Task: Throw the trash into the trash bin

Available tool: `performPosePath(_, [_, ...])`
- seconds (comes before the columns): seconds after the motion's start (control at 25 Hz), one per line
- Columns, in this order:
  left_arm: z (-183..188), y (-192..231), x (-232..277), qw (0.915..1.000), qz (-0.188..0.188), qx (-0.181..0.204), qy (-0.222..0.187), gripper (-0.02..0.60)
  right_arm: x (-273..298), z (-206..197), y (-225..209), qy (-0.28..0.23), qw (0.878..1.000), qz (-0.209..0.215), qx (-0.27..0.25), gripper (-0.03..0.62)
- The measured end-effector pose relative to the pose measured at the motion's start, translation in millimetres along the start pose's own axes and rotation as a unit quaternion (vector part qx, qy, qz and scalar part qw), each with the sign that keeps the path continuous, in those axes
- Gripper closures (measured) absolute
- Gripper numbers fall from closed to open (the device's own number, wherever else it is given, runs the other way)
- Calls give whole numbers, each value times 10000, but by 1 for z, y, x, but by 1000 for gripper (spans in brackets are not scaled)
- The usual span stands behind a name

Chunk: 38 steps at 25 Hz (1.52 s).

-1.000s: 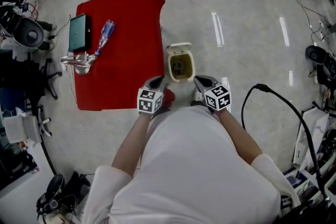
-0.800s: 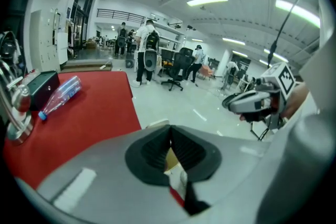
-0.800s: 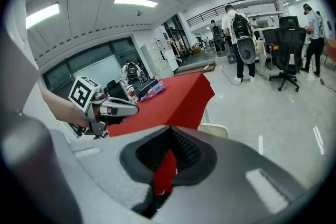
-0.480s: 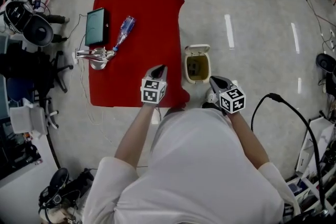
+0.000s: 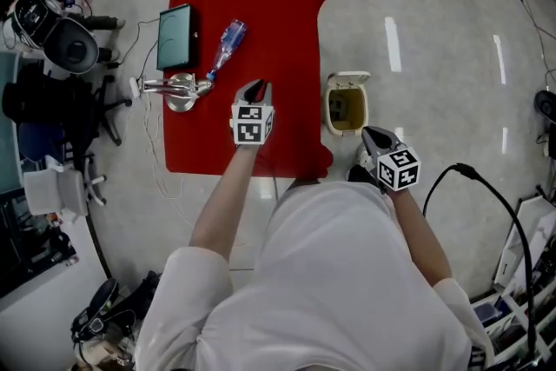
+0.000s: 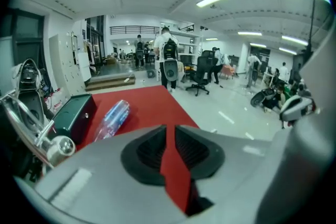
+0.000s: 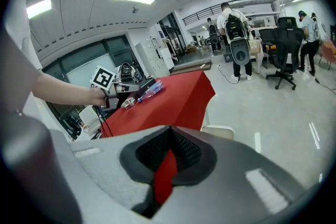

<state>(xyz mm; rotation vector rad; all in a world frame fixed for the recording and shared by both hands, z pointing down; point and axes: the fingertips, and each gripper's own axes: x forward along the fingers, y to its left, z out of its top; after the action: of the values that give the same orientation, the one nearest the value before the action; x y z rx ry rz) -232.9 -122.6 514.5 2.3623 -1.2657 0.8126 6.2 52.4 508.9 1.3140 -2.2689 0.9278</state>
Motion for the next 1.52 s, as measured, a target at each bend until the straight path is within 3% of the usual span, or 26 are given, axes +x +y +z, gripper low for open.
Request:
performPosePath(0.16, [5,38,15,9994,312,38,110,489,9,0,6,52,10000,-56,49,592])
performPosePath(0.44, [22,78,37,9983,518,51,243,452,22,-4,11,134,9997,-126,179,592])
performPosePath(0.72, [14,122,77,9939,743,126,803,416,48,15,18,146,9997,-66,178,592])
performPosePath(0.84, [17,136,92,9934,743,-36,868,389,56,21,17,170,9997,-31,177,592])
performPosePath(1.04, [29,160,119,9905,910,-631,820,344,66,27,10,238,9994,-15,232,592])
performPosePath(1.28, [48,181,135,9859,1370,-102,953,273,68,27,5,306,9990,-62,306,592])
performPosePath(1.52, [18,196,162,9766,1238,90,1756,210,70,24,0,356,9986,-73,386,592])
